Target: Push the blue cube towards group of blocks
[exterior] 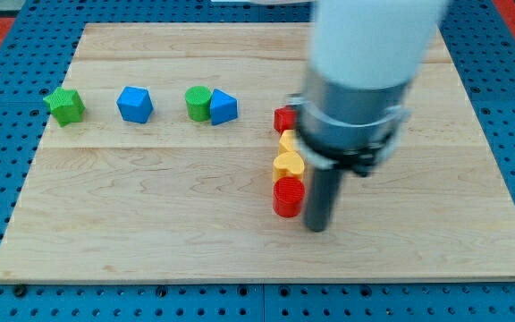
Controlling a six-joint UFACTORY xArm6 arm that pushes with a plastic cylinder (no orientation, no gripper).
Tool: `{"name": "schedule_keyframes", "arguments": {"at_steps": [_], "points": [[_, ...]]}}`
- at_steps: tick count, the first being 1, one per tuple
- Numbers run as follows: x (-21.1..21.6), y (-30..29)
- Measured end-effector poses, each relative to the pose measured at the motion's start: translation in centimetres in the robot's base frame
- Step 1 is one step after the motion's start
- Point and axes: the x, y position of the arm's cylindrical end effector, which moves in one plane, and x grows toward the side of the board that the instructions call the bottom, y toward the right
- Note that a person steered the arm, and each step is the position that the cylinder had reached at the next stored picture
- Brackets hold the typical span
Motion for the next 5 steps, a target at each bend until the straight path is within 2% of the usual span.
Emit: {"name": "schedule_keyframes", "arguments": {"at_steps": [1, 3, 5], "points": [[-2.8, -7.6], [-5.8, -11.2], [-14.0, -23.3]]}}
